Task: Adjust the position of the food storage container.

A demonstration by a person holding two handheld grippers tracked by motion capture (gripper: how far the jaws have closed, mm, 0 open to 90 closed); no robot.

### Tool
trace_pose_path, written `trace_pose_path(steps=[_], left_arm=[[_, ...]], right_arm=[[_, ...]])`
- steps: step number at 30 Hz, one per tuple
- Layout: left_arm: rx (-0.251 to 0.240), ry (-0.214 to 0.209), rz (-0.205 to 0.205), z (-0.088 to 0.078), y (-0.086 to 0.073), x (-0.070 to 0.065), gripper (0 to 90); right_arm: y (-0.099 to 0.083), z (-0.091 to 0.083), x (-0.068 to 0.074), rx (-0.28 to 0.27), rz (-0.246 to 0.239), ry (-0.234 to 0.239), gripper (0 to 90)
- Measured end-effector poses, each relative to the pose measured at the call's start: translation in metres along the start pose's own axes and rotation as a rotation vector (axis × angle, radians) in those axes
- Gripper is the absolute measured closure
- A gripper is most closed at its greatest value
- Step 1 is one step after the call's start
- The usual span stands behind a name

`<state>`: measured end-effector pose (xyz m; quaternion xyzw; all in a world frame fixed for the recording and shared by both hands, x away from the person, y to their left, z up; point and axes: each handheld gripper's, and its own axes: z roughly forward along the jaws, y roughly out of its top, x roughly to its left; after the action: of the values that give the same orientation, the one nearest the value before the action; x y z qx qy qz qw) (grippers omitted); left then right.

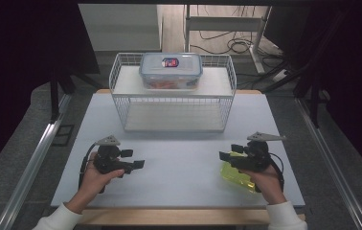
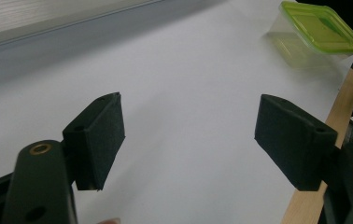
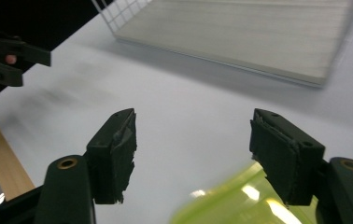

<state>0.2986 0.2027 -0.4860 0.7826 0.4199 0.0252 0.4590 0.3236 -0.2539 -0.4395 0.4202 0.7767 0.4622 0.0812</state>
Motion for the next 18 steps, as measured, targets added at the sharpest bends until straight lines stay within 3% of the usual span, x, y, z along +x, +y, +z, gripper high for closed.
trace_pose_path(steps=[6, 15, 18], left_arm=[[0.014, 0.0, -0.002, 0.002, -0.002, 0.002, 23.8], [0.031, -0.01, -0.012, 0.004, -0.003, 0.004, 23.5], [0.033, -0.01, -0.011, 0.005, -0.003, 0.004, 23.5]], right_arm=[[-0.016, -0.023, -0.013, -0.008, 0.033, -0.064, 39.9], [-0.038, -0.061, -0.037, 0.015, 0.055, -0.196, 82.9], [-0.041, -0.067, -0.045, 0.045, 0.055, -0.229, 88.8]])
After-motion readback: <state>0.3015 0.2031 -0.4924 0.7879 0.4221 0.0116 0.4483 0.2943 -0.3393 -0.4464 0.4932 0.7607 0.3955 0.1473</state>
